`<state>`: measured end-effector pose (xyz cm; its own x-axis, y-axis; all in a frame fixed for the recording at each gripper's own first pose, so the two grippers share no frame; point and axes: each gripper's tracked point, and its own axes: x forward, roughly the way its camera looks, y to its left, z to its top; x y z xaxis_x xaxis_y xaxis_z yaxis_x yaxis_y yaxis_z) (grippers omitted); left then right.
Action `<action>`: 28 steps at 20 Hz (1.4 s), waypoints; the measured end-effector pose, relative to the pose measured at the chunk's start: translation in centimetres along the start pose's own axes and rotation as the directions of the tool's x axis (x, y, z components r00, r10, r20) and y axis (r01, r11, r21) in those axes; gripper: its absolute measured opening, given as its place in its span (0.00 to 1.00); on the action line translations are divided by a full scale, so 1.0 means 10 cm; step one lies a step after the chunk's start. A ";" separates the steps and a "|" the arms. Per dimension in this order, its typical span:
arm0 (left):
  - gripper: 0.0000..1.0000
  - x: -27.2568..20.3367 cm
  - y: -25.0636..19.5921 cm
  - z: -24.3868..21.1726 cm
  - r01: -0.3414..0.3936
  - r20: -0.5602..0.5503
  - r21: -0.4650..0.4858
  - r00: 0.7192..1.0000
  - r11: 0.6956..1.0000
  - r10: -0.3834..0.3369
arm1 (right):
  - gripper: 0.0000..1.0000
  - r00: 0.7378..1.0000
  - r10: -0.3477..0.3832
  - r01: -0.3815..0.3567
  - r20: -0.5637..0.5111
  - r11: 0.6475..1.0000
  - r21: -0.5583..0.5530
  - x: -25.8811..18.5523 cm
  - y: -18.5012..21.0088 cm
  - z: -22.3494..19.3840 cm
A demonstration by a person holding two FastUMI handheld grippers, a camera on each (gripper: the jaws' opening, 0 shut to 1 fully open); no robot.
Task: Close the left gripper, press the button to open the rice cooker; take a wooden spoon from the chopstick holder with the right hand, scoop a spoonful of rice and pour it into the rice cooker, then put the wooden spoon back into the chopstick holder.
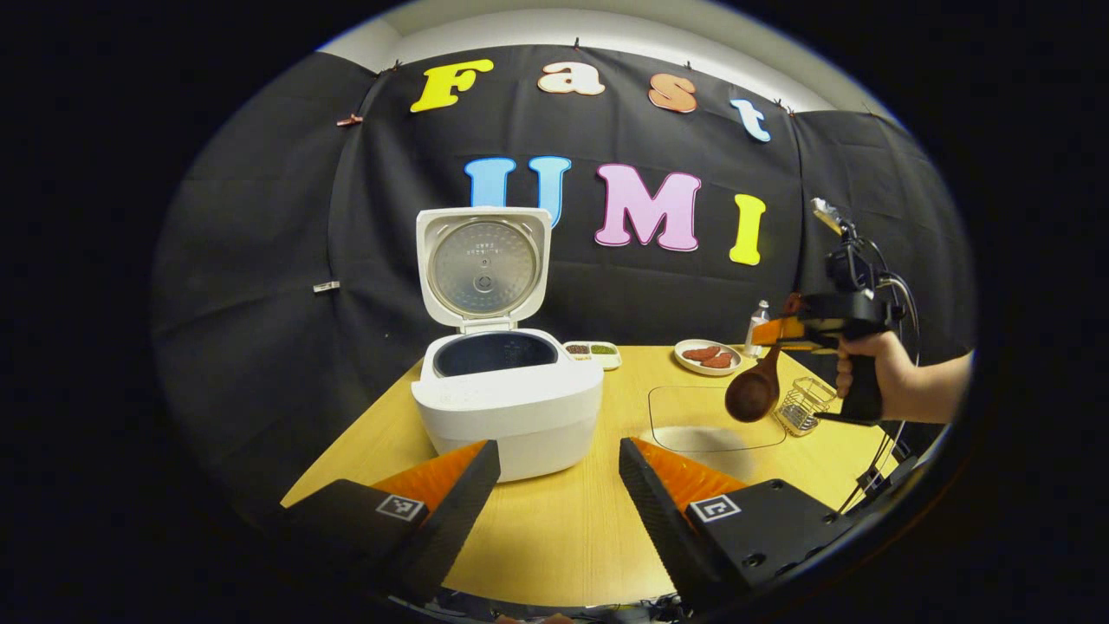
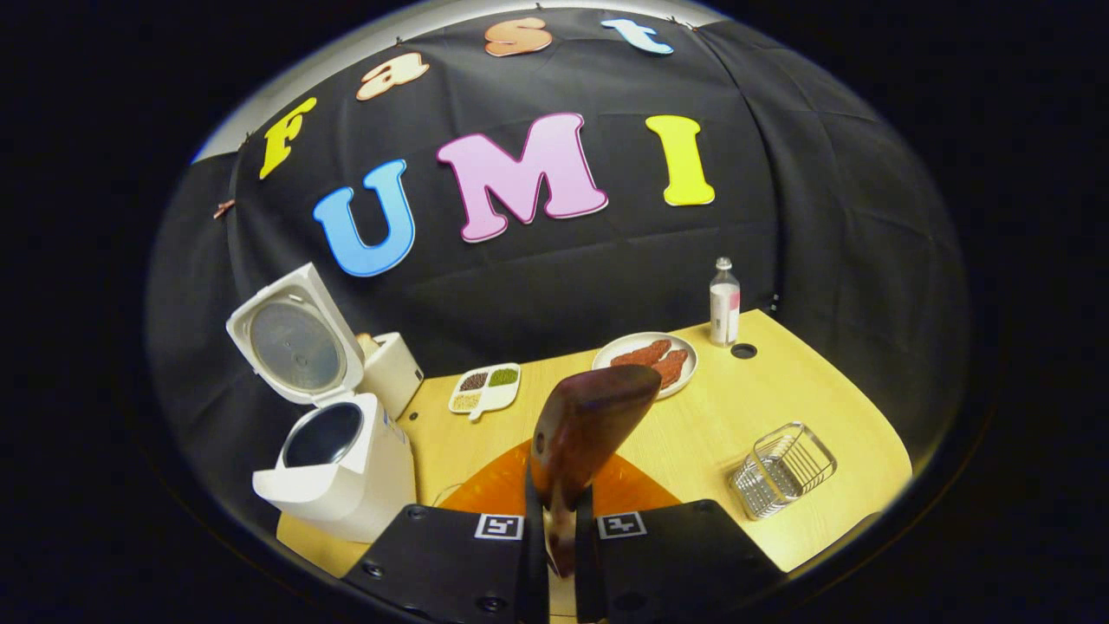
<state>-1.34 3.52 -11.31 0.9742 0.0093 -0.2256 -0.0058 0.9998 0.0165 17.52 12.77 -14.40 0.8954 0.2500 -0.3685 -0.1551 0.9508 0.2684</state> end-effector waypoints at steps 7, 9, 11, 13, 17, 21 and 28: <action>0.96 0.08 0.07 -0.33 0.034 -0.082 -0.049 0.996 0.998 -0.038 | 0.17 0.999 -0.039 0.039 -0.022 0.999 -0.016 0.11 0.05 -0.45; 0.96 0.08 0.10 -0.29 0.029 -0.077 -0.062 0.996 0.998 -0.034 | 0.16 0.998 -0.049 0.049 -0.032 0.999 0.012 0.07 0.08 -0.50; 0.95 0.08 0.13 -0.26 0.018 -0.072 -0.065 0.997 0.998 -0.023 | 0.17 0.998 -0.029 0.032 -0.062 0.998 0.047 0.00 0.19 -0.60; 0.95 0.08 0.13 -0.23 0.016 -0.067 -0.074 0.998 0.997 -0.021 | 0.17 0.996 -0.025 0.029 -0.083 0.998 0.057 -0.04 0.25 -0.68; 0.95 0.10 0.09 -0.23 0.018 -0.066 -0.075 0.998 0.997 -0.023 | 0.16 0.991 0.002 0.015 -0.134 0.992 0.125 -0.12 0.41 -0.80; 0.96 0.09 0.04 -0.18 0.025 -0.059 -0.068 0.998 0.997 -0.029 | 0.17 0.979 0.045 0.006 -0.198 0.969 0.249 -0.12 0.64 -0.95; 0.95 0.11 0.04 -0.18 0.014 -0.062 -0.065 0.998 0.998 -0.018 | 0.17 0.952 0.056 0.102 -0.300 0.867 0.487 0.01 0.60 -1.02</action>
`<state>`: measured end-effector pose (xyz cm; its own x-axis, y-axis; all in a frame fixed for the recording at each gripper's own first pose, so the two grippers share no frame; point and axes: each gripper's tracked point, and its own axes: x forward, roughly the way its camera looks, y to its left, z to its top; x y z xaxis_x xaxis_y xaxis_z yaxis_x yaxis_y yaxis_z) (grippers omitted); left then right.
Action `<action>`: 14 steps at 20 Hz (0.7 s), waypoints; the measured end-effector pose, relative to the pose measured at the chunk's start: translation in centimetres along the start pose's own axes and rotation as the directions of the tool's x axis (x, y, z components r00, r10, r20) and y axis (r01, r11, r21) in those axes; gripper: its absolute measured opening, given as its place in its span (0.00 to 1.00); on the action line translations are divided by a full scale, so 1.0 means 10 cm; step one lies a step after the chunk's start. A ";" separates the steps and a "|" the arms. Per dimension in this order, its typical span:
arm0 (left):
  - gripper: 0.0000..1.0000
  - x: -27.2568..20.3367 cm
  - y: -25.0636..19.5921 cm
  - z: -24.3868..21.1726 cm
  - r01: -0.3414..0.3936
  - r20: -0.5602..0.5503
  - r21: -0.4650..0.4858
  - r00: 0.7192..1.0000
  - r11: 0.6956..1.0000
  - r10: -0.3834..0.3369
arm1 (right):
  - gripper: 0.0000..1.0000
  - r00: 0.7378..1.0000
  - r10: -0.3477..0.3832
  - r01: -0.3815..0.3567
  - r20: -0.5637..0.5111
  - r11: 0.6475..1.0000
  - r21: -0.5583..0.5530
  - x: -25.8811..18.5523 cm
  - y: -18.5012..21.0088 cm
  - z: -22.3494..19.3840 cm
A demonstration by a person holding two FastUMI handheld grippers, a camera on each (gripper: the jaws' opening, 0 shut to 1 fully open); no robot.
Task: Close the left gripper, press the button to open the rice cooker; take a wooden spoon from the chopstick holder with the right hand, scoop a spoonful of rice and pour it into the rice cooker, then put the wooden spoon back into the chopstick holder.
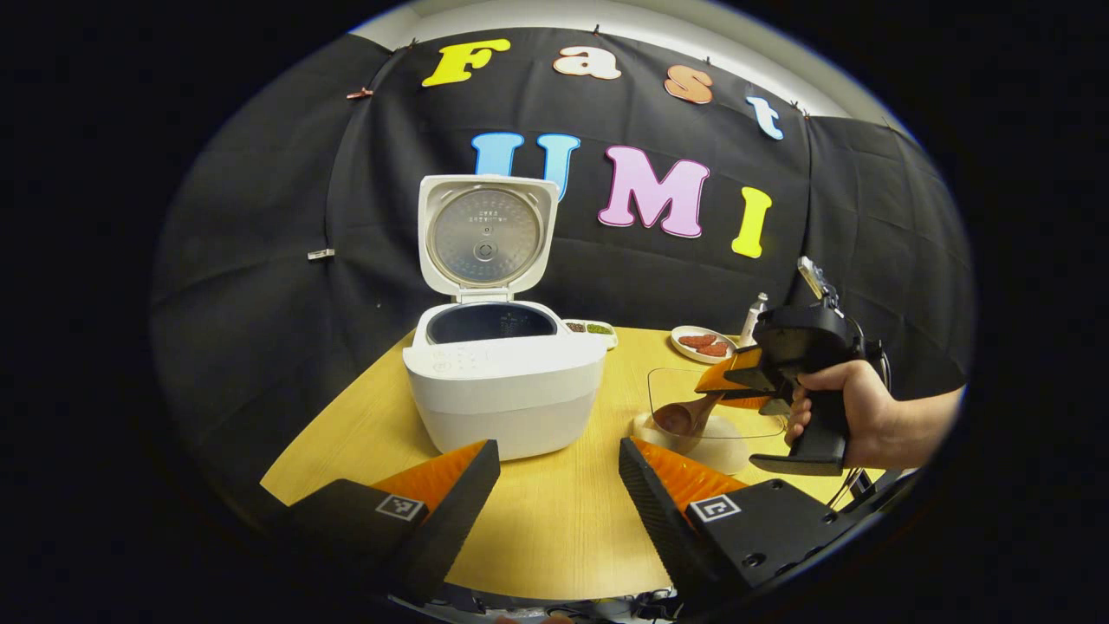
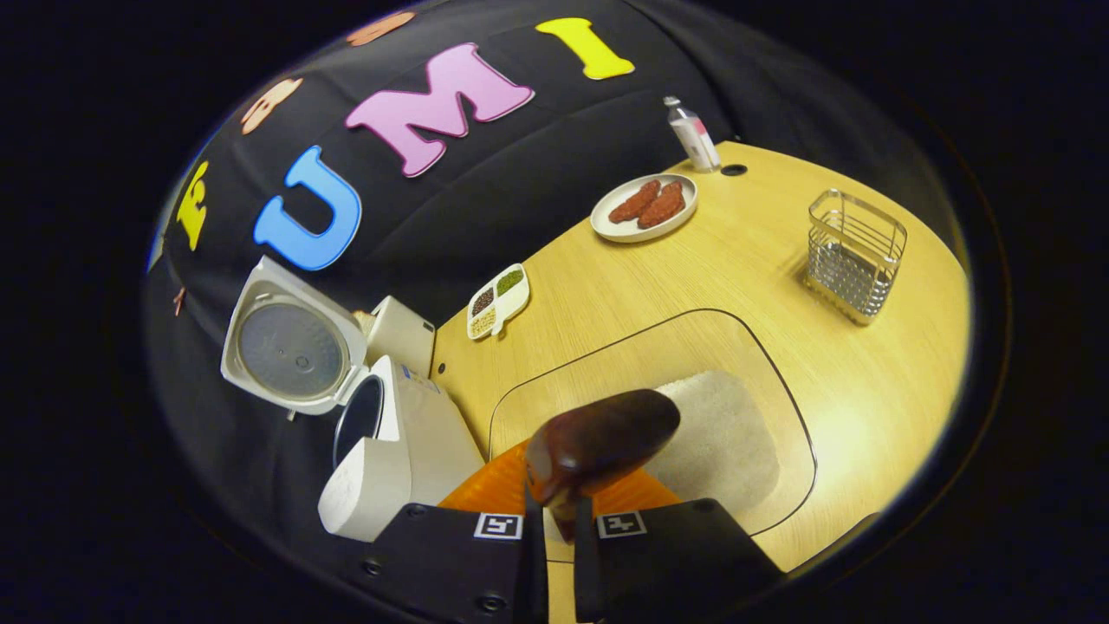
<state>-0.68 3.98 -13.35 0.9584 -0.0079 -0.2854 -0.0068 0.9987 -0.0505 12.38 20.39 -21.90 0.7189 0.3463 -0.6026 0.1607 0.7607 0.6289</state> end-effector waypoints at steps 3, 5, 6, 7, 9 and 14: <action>0.95 0.02 0.00 0.01 -0.004 -0.003 -0.011 1.000 1.000 0.004 | 0.17 0.999 0.004 0.005 -0.052 0.986 0.167 0.02 -0.16 0.03; 0.95 0.03 -0.03 0.03 -0.001 0.001 -0.007 1.000 1.000 0.001 | 0.17 0.997 0.028 -0.005 -0.074 0.957 0.289 0.00 -0.25 0.07; 0.96 0.04 -0.04 0.04 0.001 0.002 -0.002 1.000 1.000 -0.001 | 0.16 0.996 0.032 -0.003 -0.078 0.941 0.337 -0.03 -0.32 0.09; 0.95 0.05 -0.05 0.05 0.004 0.003 0.002 1.000 1.000 -0.004 | 0.17 0.997 0.027 0.003 -0.076 0.927 0.376 -0.05 -0.40 0.13; 0.96 0.07 -0.08 0.06 0.011 0.006 0.011 1.000 1.000 -0.011 | 0.16 0.998 0.029 -0.001 -0.060 0.909 0.418 -0.10 -0.50 0.26; 0.95 0.08 -0.16 0.05 0.029 0.001 0.011 1.000 1.000 -0.029 | 0.16 0.997 0.072 -0.065 0.004 0.880 0.470 -0.31 -0.44 0.69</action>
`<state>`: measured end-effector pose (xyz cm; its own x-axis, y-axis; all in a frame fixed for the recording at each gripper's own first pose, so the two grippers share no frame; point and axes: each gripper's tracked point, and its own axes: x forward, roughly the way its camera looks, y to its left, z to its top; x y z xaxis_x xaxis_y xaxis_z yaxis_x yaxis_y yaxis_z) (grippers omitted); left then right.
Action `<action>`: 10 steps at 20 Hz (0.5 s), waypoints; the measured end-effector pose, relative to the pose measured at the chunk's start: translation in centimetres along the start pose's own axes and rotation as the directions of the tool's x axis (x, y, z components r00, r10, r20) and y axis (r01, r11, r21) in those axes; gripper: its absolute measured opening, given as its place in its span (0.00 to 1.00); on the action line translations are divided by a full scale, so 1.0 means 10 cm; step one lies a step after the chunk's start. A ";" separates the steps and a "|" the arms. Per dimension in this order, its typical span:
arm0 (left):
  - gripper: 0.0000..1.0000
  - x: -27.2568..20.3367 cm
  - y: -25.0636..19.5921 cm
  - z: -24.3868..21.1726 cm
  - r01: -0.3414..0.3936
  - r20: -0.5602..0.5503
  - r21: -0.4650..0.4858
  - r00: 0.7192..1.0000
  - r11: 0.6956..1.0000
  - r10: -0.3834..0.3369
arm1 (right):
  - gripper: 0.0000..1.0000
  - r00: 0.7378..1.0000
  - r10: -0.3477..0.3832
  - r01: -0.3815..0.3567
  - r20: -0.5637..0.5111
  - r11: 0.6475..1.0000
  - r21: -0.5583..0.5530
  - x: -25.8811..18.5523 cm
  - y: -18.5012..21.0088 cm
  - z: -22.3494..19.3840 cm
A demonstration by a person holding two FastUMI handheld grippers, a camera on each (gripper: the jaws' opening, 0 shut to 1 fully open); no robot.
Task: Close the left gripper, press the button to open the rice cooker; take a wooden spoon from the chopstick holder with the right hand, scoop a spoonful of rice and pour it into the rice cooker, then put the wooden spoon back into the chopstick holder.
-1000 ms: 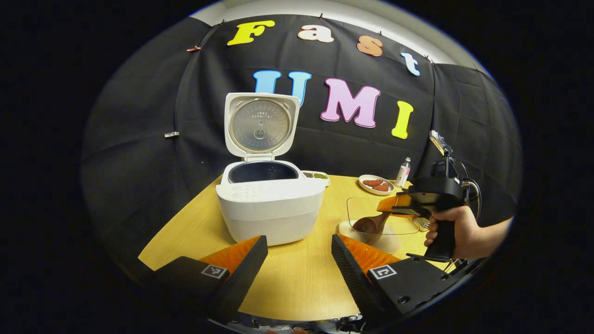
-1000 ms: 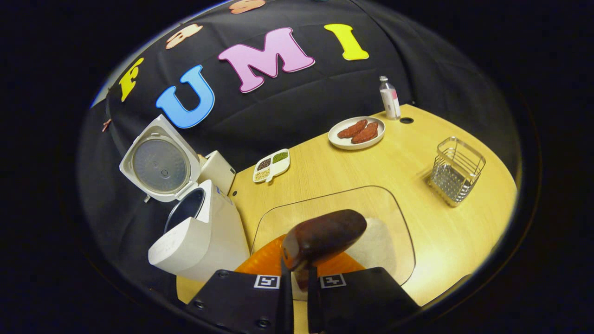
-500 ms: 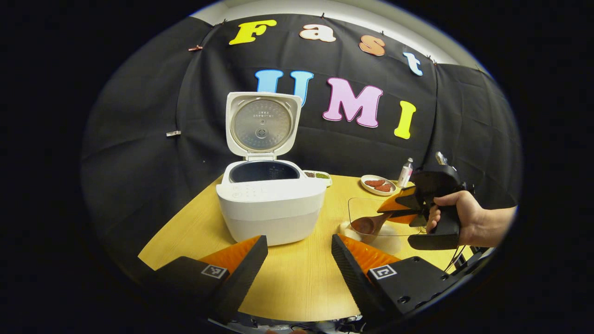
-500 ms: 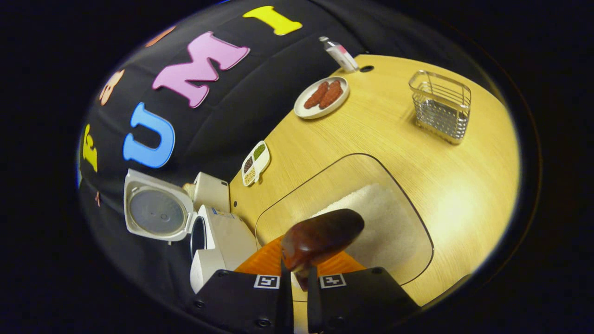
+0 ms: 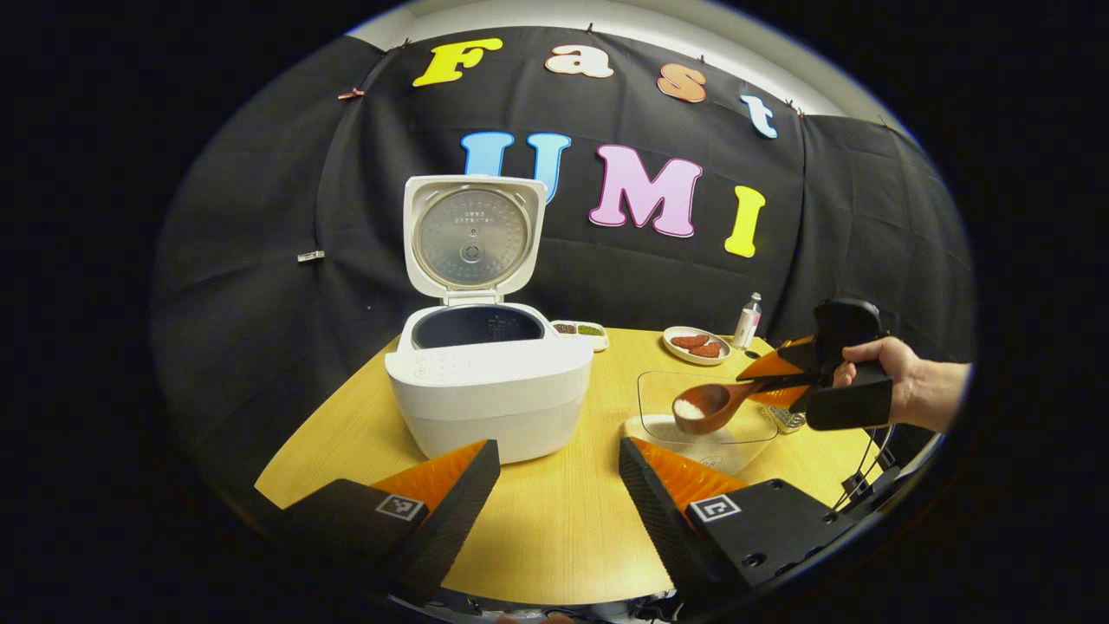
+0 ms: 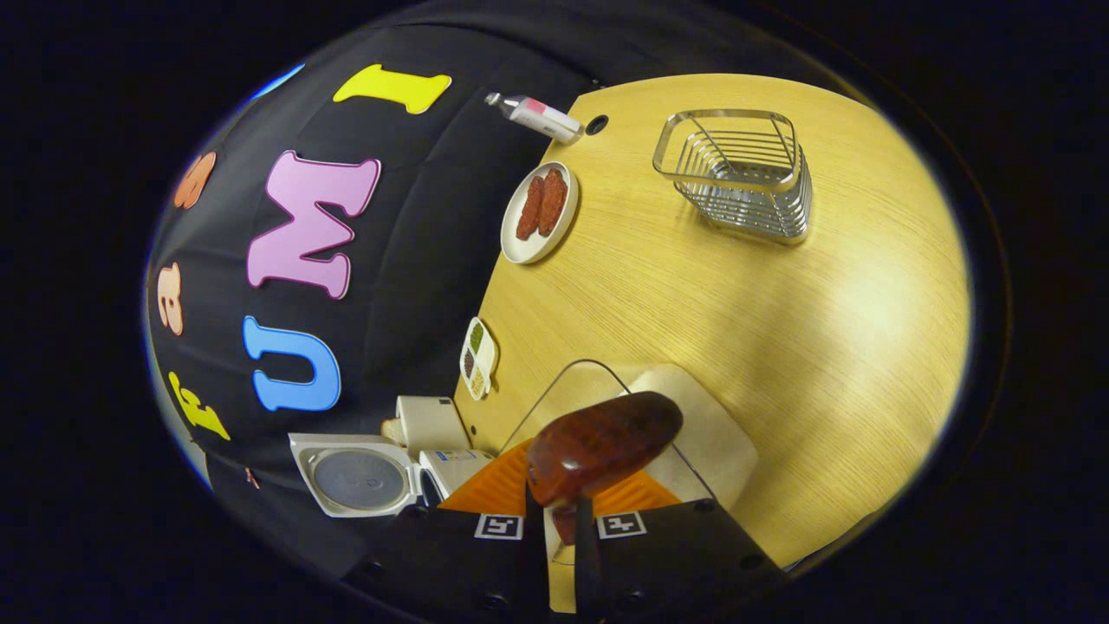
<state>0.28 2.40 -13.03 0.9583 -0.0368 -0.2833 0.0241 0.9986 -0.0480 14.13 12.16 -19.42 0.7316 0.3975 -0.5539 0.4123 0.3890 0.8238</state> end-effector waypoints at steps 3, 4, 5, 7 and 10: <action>0.95 -0.01 -0.02 -0.01 0.002 0.002 -0.004 1.000 1.000 -0.002 | 0.16 0.998 0.058 -0.058 0.007 0.998 0.015 -0.09 0.33 0.12; 0.95 -0.02 -0.02 0.00 0.000 0.004 -0.005 1.000 1.000 0.000 | 0.16 0.997 0.077 -0.077 0.007 0.997 0.016 -0.12 0.44 0.14; 0.96 -0.02 -0.01 -0.01 -0.001 0.007 -0.008 1.000 1.000 0.001 | 0.16 0.996 0.094 -0.094 0.002 0.995 0.014 -0.13 0.56 0.14; 0.95 -0.05 0.03 0.01 -0.009 0.014 -0.014 1.000 1.000 0.009 | 0.16 0.992 0.127 -0.127 -0.002 0.992 0.009 -0.17 0.81 0.13; 0.95 -0.10 0.13 0.01 -0.026 0.021 -0.034 0.999 0.999 0.027 | 0.16 0.986 0.168 -0.168 -0.006 0.986 -0.009 -0.18 1.19 0.10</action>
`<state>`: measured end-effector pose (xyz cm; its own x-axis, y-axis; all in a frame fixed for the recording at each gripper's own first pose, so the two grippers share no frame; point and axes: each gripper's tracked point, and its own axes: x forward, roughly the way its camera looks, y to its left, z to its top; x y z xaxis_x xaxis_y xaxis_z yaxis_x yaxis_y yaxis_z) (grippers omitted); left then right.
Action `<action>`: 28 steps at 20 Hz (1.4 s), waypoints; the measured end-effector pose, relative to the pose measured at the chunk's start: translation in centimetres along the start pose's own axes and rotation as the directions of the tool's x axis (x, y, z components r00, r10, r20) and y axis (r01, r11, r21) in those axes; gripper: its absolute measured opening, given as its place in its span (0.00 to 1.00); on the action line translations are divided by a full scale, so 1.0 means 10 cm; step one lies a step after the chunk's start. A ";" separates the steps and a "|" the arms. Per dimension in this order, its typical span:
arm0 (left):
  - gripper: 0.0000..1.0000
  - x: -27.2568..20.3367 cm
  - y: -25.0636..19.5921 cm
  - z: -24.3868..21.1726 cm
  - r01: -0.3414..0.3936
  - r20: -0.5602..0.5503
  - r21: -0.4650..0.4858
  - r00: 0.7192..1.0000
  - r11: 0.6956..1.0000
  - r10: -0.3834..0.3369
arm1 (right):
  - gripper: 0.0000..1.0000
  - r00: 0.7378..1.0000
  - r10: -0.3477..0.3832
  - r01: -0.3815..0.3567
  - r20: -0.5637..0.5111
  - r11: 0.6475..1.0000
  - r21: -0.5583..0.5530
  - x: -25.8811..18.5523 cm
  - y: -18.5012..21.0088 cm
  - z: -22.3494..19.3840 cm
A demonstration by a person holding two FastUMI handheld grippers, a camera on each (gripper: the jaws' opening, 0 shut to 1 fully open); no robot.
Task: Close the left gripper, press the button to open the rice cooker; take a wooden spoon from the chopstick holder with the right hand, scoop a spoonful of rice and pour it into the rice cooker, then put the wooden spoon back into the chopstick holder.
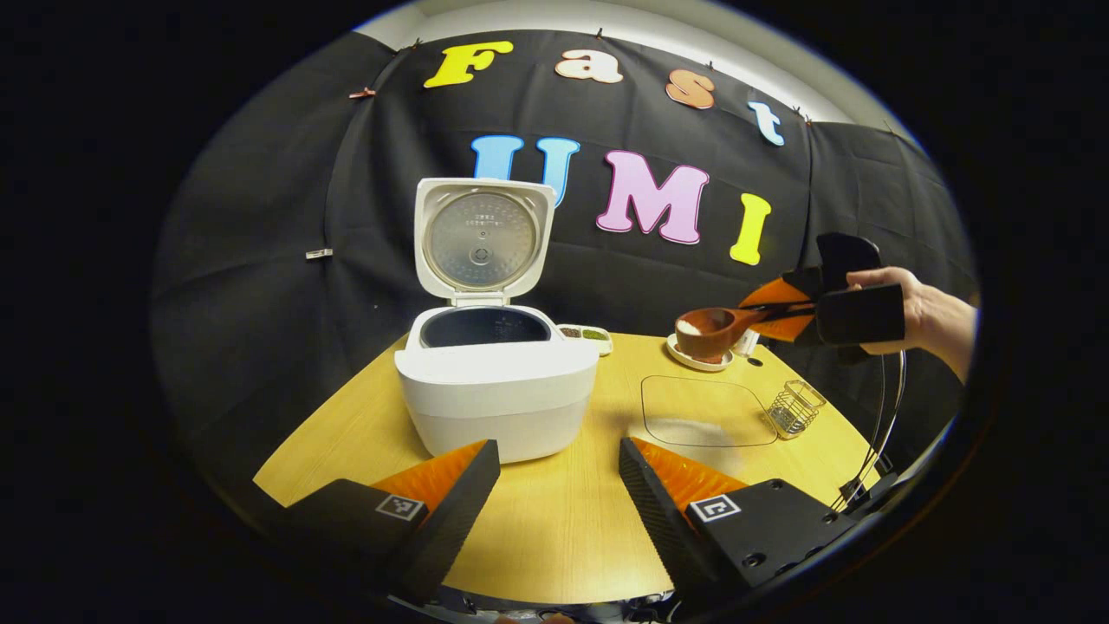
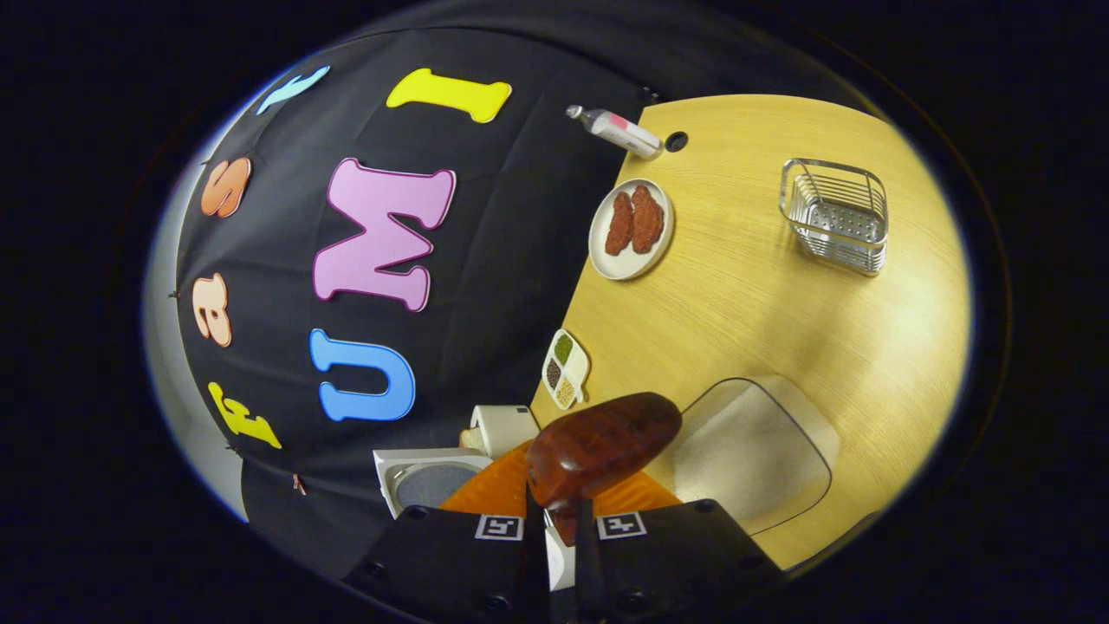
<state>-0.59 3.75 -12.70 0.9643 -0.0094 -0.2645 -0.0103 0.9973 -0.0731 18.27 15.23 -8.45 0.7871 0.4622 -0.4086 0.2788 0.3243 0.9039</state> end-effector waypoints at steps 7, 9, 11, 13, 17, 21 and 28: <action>0.96 -0.09 0.45 0.05 -0.093 0.030 -0.080 0.995 0.992 0.096 | 0.16 0.997 0.054 -0.056 -0.046 0.997 -0.051 0.33 0.72 -0.37; 0.95 -0.13 0.60 0.06 -0.120 0.034 -0.119 0.992 0.986 0.125 | 0.16 0.996 0.062 -0.066 -0.061 0.996 -0.067 0.47 0.87 -0.50; 0.96 -0.18 0.76 0.07 -0.152 0.042 -0.151 0.986 0.977 0.160 | 0.16 0.995 0.069 -0.075 -0.073 0.994 -0.082 0.61 1.00 -0.62; 0.95 -0.22 0.91 0.05 -0.192 0.042 -0.152 0.979 0.969 0.201 | 0.16 0.993 0.073 -0.081 -0.089 0.993 -0.086 0.75 1.09 -0.76; 0.95 -0.28 1.17 0.00 -0.238 0.030 -0.169 0.969 0.957 0.246 | 0.16 0.990 0.054 -0.066 -0.134 0.993 -0.093 1.07 1.13 -1.14; 0.96 -0.29 1.33 -0.03 -0.262 0.021 -0.235 0.961 0.936 0.275 | 0.16 0.987 0.032 -0.061 -0.158 0.982 -0.177 1.32 1.09 -1.50; 0.96 -0.23 1.50 -0.12 -0.270 -0.010 -0.210 0.962 0.940 0.274 | 0.16 0.986 0.058 -0.128 -0.154 0.858 -0.498 1.64 1.16 -2.02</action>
<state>-3.25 18.62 -14.33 0.9220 0.2632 -0.2839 -0.3252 0.9244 -0.1992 23.31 43.19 -7.24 0.7079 0.6015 -0.3703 -0.1356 0.6302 0.7645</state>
